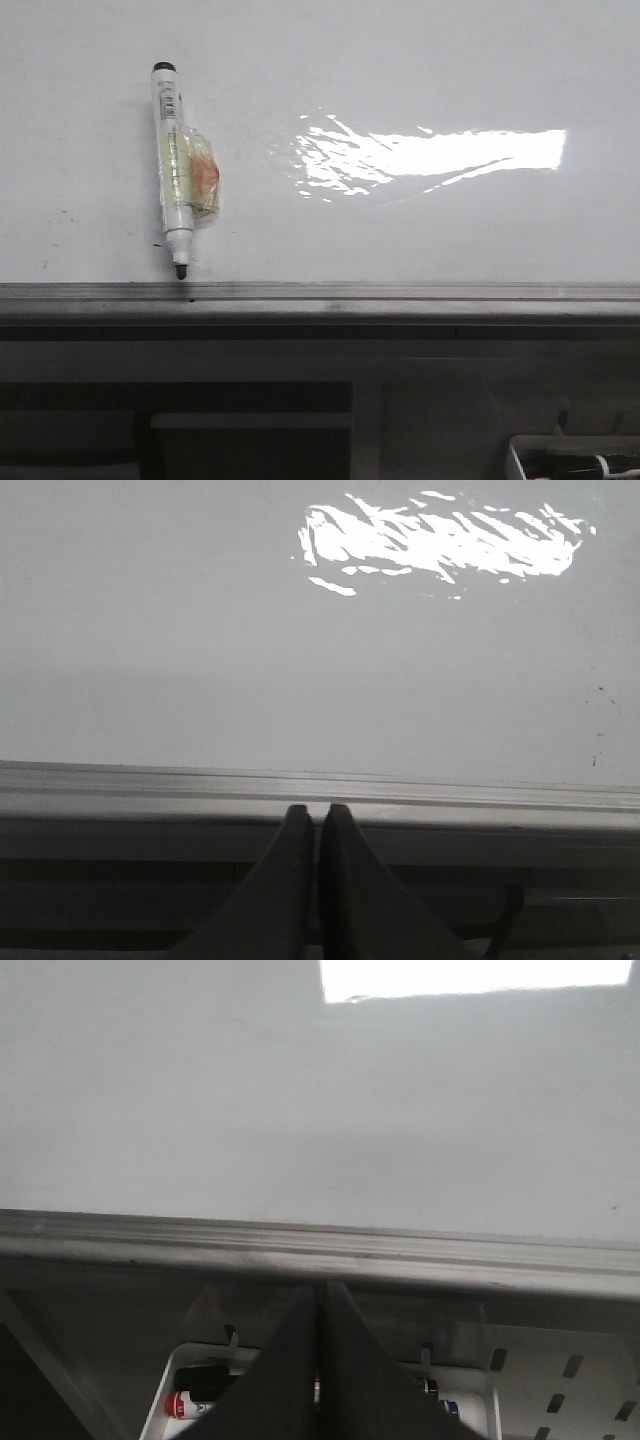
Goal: Write number 5 on whiteboard
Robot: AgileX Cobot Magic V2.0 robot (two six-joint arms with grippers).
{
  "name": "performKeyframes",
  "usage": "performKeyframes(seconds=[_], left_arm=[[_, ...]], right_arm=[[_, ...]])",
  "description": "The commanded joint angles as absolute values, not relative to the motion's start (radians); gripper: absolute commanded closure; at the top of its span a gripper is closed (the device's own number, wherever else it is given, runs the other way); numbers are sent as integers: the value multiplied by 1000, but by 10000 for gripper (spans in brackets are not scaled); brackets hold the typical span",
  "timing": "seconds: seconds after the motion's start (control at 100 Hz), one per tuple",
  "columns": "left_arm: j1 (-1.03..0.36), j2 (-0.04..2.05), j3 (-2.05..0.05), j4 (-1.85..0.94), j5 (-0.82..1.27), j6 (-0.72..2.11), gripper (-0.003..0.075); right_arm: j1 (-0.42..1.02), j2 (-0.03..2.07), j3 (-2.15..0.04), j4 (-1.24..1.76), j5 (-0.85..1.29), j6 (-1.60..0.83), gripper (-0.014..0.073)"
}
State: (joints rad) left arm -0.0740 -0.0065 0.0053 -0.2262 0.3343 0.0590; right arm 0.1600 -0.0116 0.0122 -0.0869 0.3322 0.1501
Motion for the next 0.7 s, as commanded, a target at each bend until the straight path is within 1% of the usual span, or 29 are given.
performKeyframes(seconds=[0.0,0.57,0.69], left_arm=[[-74,-33,23,-239,268,53,741],[-74,-33,21,-239,268,53,741],[-74,-33,21,-239,268,53,741]], right_arm=[[154,-28,39,-90,311,151,656],[154,-28,39,-90,311,151,656],[154,-28,39,-224,327,151,656]])
